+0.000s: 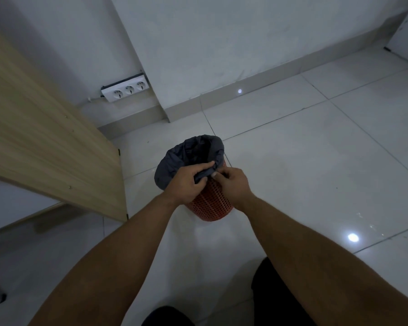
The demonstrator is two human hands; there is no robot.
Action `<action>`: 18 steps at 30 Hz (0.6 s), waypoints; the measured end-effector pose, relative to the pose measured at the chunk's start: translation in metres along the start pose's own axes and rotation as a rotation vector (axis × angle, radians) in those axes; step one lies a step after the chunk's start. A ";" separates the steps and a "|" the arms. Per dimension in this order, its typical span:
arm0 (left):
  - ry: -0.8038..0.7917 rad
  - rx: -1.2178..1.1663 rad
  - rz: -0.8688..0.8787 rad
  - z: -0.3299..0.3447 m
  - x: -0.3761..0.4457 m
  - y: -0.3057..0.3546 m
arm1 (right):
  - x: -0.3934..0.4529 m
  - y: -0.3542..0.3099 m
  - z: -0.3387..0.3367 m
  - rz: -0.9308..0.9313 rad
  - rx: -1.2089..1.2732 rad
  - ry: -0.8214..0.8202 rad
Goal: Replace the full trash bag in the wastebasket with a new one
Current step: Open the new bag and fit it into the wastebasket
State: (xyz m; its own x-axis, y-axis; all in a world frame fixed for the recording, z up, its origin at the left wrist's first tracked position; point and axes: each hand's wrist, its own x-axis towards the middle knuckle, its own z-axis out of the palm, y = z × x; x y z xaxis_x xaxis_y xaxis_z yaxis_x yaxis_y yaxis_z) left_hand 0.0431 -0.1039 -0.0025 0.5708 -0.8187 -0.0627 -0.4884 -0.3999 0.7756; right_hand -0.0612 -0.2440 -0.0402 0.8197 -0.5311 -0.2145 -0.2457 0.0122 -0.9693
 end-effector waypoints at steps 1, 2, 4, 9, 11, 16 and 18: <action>0.000 0.007 0.005 0.001 0.000 0.000 | -0.001 -0.004 -0.001 0.170 0.244 -0.075; 0.004 0.023 0.013 0.002 0.000 0.000 | -0.002 -0.009 0.000 0.331 0.494 -0.145; 0.006 0.057 0.035 0.005 0.002 0.001 | -0.005 -0.017 0.003 0.557 0.882 -0.142; 0.025 0.077 0.044 0.012 0.002 0.004 | -0.009 -0.025 0.015 0.664 0.947 0.125; 0.025 0.083 0.056 0.013 0.001 0.003 | -0.014 -0.031 0.017 0.635 0.819 0.196; 0.044 0.125 0.073 0.017 -0.003 0.007 | -0.014 -0.048 0.009 0.645 0.721 0.178; 0.045 0.122 0.029 0.024 -0.005 0.009 | -0.011 -0.049 0.007 0.642 0.630 0.211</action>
State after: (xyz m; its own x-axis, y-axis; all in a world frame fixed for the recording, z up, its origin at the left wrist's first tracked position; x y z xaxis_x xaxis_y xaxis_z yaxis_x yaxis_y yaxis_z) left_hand 0.0199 -0.1132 -0.0107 0.5832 -0.8122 -0.0113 -0.5801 -0.4262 0.6942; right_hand -0.0543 -0.2329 0.0090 0.4971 -0.4055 -0.7671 -0.2433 0.7834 -0.5719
